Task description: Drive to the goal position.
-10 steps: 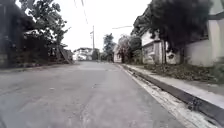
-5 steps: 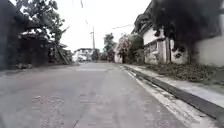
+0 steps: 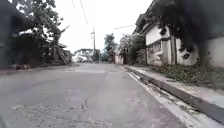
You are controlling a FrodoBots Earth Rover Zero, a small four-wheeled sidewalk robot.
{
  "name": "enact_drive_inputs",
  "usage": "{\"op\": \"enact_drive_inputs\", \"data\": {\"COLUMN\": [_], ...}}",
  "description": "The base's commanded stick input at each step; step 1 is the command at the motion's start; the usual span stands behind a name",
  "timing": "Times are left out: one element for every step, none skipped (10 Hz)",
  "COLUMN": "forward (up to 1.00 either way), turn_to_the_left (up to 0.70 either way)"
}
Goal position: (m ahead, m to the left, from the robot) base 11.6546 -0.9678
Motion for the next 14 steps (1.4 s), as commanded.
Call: {"op": "enact_drive_inputs", "data": {"forward": [1.00,1.00,1.00,1.00,1.00,1.00,1.00,1.00,1.00,1.00,1.00,1.00,1.00,1.00], "turn_to_the_left": [0.00,0.00,0.00,-0.01,-0.37,-0.40,-0.40,-0.13,0.00,0.06,0.11,0.02,0.00,0.00]}}
